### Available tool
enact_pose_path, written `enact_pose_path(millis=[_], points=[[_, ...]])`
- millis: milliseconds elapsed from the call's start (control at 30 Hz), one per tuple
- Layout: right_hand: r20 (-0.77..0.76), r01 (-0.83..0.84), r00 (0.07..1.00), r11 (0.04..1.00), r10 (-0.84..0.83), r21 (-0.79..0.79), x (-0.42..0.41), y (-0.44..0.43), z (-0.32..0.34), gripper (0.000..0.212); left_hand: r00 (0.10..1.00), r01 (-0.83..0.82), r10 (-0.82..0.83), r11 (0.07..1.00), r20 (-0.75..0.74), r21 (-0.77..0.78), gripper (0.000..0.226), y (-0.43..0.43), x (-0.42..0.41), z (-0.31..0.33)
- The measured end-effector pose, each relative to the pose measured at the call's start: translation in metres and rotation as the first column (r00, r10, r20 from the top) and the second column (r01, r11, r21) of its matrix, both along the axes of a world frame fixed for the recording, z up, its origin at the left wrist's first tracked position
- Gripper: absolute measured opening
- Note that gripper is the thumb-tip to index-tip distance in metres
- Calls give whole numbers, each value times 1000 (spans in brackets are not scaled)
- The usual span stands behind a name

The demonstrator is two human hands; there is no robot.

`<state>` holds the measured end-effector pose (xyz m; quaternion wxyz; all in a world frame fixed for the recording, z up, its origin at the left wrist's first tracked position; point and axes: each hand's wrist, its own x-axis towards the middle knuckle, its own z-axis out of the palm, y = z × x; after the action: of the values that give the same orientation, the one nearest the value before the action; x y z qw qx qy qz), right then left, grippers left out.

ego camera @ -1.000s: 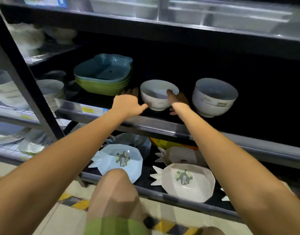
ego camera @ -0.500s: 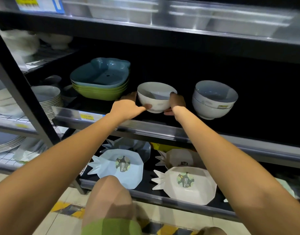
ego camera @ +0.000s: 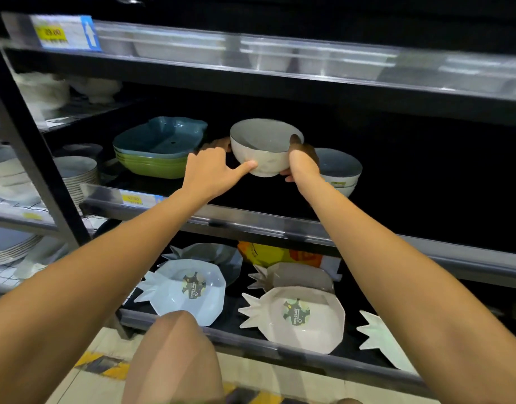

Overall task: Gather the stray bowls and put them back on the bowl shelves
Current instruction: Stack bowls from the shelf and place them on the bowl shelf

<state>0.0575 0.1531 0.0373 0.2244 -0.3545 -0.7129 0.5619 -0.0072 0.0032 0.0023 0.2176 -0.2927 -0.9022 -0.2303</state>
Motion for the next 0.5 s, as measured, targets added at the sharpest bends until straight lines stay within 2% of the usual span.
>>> enact_pose_path(millis=[100, 200, 367, 500], points=[[-110, 1, 994, 1000, -1, 3, 26, 13, 2, 48, 999, 20, -19, 999, -32, 28, 69, 17, 19, 8], [-246, 5, 969, 997, -24, -80, 48, 30, 1, 44, 999, 47, -47, 998, -7, 50, 69, 38, 32, 13], [-215, 121, 970, 993, -116, 10, 66, 66, 2, 47, 990, 107, -110, 994, 88, 34, 71, 80, 42, 13], [-185, 189, 967, 979, -173, 71, 71, 91, 2, 53, 963, 232, -243, 968, 115, 96, 71, 110, 44, 10]])
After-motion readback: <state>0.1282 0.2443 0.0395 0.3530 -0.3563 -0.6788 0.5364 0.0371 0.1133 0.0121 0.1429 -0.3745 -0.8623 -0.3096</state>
